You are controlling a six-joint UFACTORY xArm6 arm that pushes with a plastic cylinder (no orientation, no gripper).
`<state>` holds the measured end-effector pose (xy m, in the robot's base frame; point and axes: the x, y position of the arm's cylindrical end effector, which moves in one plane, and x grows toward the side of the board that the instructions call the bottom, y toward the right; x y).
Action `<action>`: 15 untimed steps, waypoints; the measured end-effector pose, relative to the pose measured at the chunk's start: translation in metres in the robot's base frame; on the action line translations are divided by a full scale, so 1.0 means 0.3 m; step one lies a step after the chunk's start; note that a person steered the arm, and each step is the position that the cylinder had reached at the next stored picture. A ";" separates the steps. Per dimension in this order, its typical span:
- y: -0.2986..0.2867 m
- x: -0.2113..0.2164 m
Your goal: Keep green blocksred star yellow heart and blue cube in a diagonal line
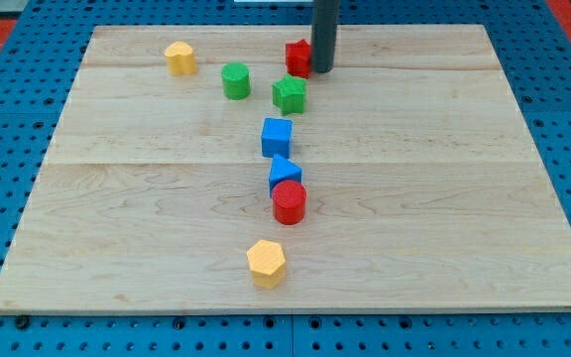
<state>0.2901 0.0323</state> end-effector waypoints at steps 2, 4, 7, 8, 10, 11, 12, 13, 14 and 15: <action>0.202 -0.299; 0.062 -0.209; -0.060 -0.073; 0.007 0.118; 0.066 0.163; 0.048 0.036; -0.143 0.065; -0.257 0.194; -0.169 0.333; -0.163 0.420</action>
<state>0.4160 -0.0165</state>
